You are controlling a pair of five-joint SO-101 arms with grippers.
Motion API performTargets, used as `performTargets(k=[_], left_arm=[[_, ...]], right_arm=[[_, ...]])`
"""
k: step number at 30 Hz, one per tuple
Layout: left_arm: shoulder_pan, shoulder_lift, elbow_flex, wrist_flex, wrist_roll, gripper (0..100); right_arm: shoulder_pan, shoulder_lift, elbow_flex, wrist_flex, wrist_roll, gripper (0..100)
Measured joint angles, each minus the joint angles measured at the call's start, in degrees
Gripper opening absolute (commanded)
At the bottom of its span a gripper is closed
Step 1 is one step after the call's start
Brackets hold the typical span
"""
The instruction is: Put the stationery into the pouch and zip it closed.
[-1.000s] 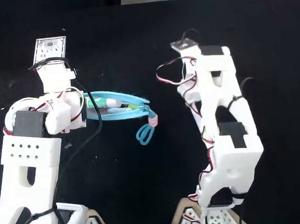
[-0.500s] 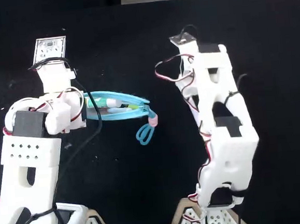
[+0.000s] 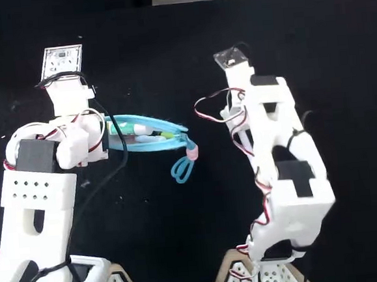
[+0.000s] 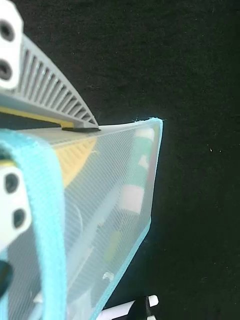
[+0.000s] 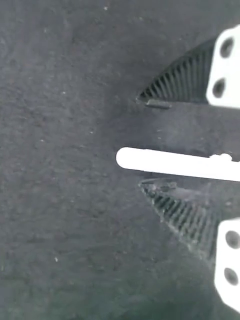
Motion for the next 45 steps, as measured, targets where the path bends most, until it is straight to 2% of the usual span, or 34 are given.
performTargets(k=[3, 6, 7, 10, 16, 23, 27, 32, 36, 40, 45], left_arm=[[0.0, 0.0, 0.4, -0.2, 0.0, 3], [0.0, 0.0, 0.4, -0.2, 0.0, 3], [0.0, 0.0, 0.4, -0.2, 0.0, 3], [0.0, 0.0, 0.4, -0.2, 0.0, 3], [0.0, 0.0, 0.4, -0.2, 0.0, 3], [0.0, 0.0, 0.4, -0.2, 0.0, 3], [0.0, 0.0, 0.4, -0.2, 0.0, 3], [0.0, 0.0, 0.4, -0.2, 0.0, 3], [0.0, 0.0, 0.4, -0.2, 0.0, 3], [0.0, 0.0, 0.4, -0.2, 0.0, 3], [0.0, 0.0, 0.4, -0.2, 0.0, 3]], right_arm=[[0.0, 6.5, -6.2, 3.1, 0.1, 18.6], [0.1, 12.0, -14.8, 9.8, 0.1, 0.1], [0.2, 13.2, -17.1, 11.4, 0.1, 2.7], [0.3, 14.9, -19.9, 13.4, 0.1, 1.4], [0.1, 10.7, -15.9, 14.3, 0.1, 1.1], [-2.3, -15.0, -1.3, 14.9, 0.2, 1.1], [-4.6, -32.5, 1.2, 14.9, -0.2, 1.1], [-9.1, -53.3, 1.9, 14.8, -8.9, 1.1], [-15.7, -68.9, 6.7, 12.9, -16.7, 1.1], [-24.3, -84.8, 15.3, 6.3, -20.5, 1.1], [-30.5, -102.9, 32.5, -9.4, -20.6, 1.1]])
